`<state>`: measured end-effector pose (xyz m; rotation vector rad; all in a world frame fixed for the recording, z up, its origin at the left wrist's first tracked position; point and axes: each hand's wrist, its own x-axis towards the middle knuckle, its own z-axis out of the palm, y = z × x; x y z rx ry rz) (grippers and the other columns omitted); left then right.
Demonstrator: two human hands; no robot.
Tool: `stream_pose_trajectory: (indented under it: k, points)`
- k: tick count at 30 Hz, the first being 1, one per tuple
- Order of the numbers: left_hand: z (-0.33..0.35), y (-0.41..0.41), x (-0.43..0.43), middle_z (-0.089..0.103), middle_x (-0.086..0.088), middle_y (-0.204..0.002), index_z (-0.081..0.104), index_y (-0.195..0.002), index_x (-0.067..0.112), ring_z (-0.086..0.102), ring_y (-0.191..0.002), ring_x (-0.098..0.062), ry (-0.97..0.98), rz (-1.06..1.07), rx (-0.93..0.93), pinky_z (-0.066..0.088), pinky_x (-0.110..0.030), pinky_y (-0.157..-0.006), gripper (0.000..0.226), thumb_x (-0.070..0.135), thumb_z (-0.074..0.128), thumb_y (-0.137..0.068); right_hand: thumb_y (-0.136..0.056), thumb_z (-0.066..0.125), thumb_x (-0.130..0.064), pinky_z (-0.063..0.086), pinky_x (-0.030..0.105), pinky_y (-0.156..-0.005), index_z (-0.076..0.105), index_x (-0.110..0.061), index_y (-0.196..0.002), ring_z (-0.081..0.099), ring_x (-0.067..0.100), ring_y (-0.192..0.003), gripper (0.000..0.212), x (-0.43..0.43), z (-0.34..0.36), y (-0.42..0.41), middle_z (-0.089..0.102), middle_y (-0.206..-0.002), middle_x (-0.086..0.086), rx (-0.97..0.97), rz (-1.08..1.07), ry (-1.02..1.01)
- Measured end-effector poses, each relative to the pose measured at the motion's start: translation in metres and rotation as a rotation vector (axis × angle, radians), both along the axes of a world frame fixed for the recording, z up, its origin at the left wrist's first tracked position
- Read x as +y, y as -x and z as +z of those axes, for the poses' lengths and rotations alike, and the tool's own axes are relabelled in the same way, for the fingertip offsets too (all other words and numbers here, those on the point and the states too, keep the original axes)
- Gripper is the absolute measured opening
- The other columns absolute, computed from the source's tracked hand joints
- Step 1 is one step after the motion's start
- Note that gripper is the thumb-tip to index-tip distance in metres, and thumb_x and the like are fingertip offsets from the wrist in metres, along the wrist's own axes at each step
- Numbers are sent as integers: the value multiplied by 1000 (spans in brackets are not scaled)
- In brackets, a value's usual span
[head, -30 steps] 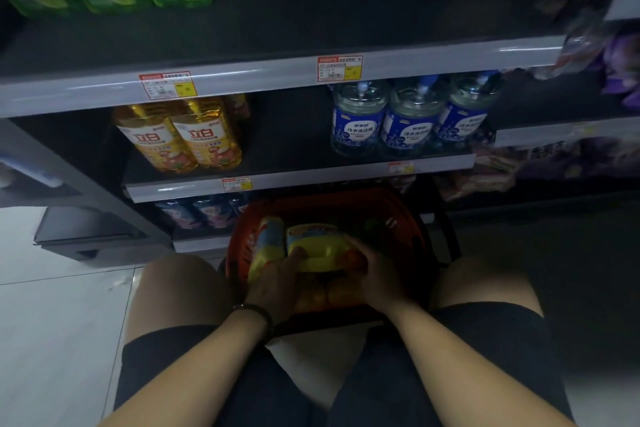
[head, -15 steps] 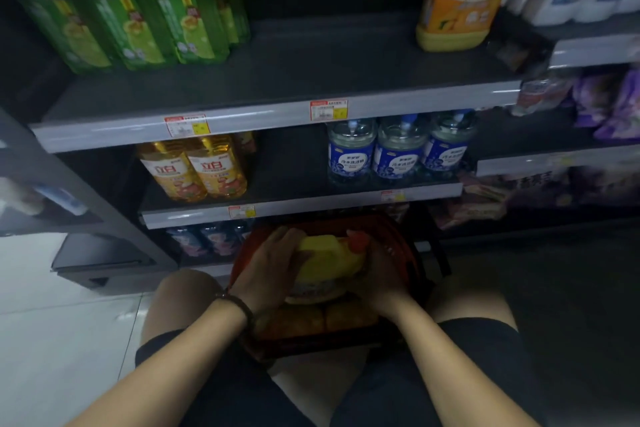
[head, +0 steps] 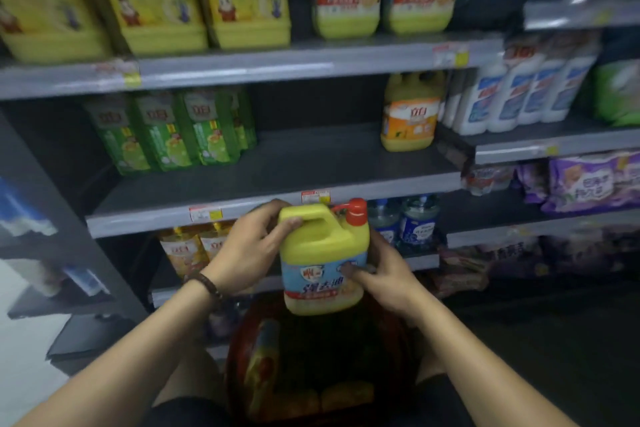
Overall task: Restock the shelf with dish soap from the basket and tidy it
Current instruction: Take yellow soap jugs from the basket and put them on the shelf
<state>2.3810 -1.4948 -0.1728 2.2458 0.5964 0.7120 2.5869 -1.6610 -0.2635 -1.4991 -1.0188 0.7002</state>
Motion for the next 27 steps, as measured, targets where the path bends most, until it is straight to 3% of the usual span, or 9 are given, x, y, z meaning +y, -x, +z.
stream_pose_trajectory:
  k: [2, 6, 8, 12, 16, 21, 24, 27]
  points:
    - [27, -4, -4, 75, 0, -94, 68, -108, 28, 71, -86, -17, 69, -31, -32, 59, -44, -69, 23, 48, 59, -102, -78, 92, -42, 57, 52, -107, 59, -29, -142, 69, 14, -127, 73, -6, 28, 0, 73, -136, -6, 8, -42, -56]
    - [87, -18, -6, 70, -1, -89, 68, -116, 30, 66, -77, -16, 126, -132, -163, 60, -34, -63, 17, 39, 63, -102, -81, 91, -30, 61, 56, -99, 66, -24, -135, 74, 23, -120, 59, -14, 87, -16, 77, -129, 2, 4, -70, -137]
    - [111, -23, -4, 66, -6, -90, 62, -127, 27, 66, -76, -16, 160, -171, -242, 60, -34, -65, 29, 32, 68, -99, -83, 88, -24, 64, 53, -93, 67, -22, -133, 75, 25, -117, 54, -16, 121, -26, 78, -125, 4, 5, -83, -185]
    - [124, -38, -3, 72, -5, -126, 53, -137, 21, 74, -114, -18, 312, -271, -113, 63, -47, -93, 59, 24, 82, -86, -87, 81, -12, 66, 39, -83, 66, -15, -133, 78, 23, -111, 48, -16, 190, -44, 79, -123, 5, 18, -103, -282]
    - [141, -71, -5, 73, 4, -130, 55, -137, 22, 72, -119, -15, 325, -272, -193, 61, -45, -98, 59, 23, 83, -86, -85, 84, -23, 67, 47, -84, 67, -19, -132, 78, 25, -109, 50, -7, 251, -70, 78, -125, 3, -10, -152, -312]
    - [192, -129, 1, 77, 5, -117, 55, -132, 26, 74, -108, -6, 351, -239, -268, 62, -22, -79, 46, 20, 76, -91, -85, 86, -30, 68, 45, -81, 59, -14, -134, 80, 21, -101, 58, 6, 317, -109, 78, -121, 4, -48, -253, -295]
    - [222, -169, 14, 78, 2, -118, 58, -130, 22, 77, -106, -10, 433, -237, -257, 64, -30, -83, 44, 23, 78, -91, -86, 87, -34, 67, 37, -70, 58, -14, -124, 82, 18, -89, 53, 20, 351, -139, 78, -113, 3, -90, -380, -259]
    - [252, -213, 30, 81, 2, -114, 64, -126, 19, 78, -106, -16, 454, -258, -255, 63, -45, -93, 38, 22, 79, -92, -87, 84, -48, 67, 46, -81, 60, -22, -115, 78, 19, -94, 45, 37, 374, -175, 73, -108, -7, -193, -496, -251]
